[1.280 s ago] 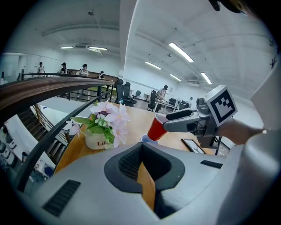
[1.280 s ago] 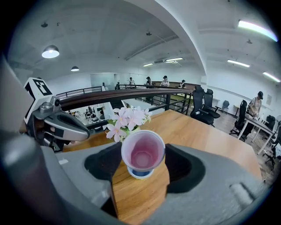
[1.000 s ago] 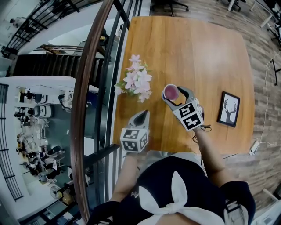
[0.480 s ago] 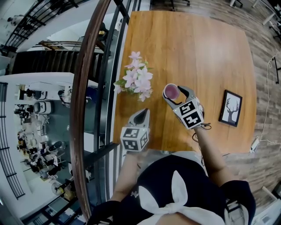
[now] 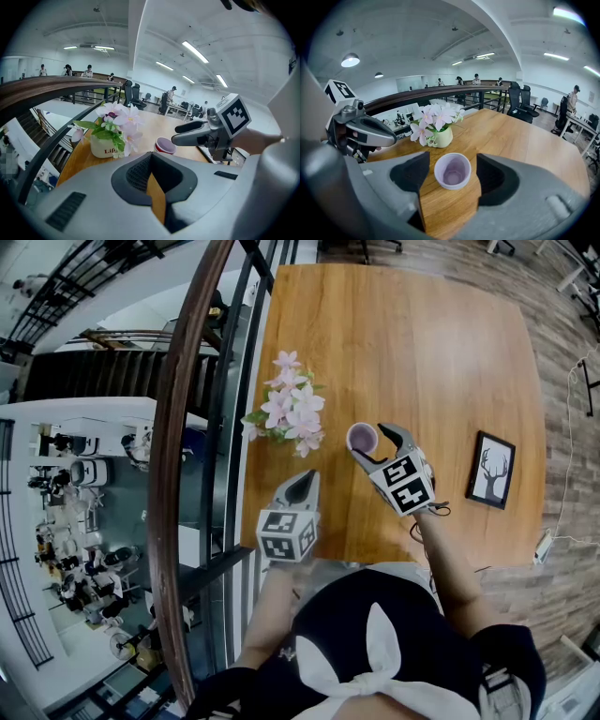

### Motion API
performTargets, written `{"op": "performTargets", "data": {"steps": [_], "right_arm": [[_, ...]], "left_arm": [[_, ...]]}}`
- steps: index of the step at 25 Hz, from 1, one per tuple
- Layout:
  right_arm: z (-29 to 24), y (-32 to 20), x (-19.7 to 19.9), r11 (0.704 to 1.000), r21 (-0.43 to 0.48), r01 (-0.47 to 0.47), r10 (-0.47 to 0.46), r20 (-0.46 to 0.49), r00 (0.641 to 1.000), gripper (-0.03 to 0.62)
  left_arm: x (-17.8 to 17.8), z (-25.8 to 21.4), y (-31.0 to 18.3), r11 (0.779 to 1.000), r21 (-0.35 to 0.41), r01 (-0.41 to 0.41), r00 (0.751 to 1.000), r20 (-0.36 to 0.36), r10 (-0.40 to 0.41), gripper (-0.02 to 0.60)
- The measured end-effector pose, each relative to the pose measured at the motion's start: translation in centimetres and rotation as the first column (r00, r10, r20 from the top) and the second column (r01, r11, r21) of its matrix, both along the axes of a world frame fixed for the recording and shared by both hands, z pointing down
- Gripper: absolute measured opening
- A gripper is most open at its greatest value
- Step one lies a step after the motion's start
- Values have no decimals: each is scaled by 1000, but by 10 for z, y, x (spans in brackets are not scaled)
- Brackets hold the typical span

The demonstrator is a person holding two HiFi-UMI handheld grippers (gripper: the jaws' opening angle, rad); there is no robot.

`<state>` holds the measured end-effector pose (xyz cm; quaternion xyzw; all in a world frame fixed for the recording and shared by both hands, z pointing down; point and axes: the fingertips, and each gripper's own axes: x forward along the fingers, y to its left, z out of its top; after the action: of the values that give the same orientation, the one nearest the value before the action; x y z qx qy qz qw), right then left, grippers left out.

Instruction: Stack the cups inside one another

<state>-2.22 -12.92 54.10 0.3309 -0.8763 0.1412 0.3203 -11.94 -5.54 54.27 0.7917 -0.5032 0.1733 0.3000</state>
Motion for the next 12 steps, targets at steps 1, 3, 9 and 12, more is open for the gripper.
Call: {"op": "performTargets", "data": {"steps": [1, 3, 9, 12], "right_arm": [[-2, 0, 1, 1000, 5, -3, 3, 1, 1000, 310], [-6, -1, 3, 1000, 19, -7, 7, 10, 1000, 310], [-30, 2, 8, 996, 88, -21, 16, 53, 998, 216], [-44, 5, 12, 991, 127, -40, 31, 71, 997, 167]], "left_arm": [[1, -1, 0, 1000, 3, -3, 1000, 0, 3, 17], [3, -3, -1, 1000, 8, -10, 1000, 0, 10, 17], [9, -13, -3, 999, 38, -35, 999, 3, 35, 17], [14, -22, -5, 997, 64, -53, 999, 7, 53, 17]]}}
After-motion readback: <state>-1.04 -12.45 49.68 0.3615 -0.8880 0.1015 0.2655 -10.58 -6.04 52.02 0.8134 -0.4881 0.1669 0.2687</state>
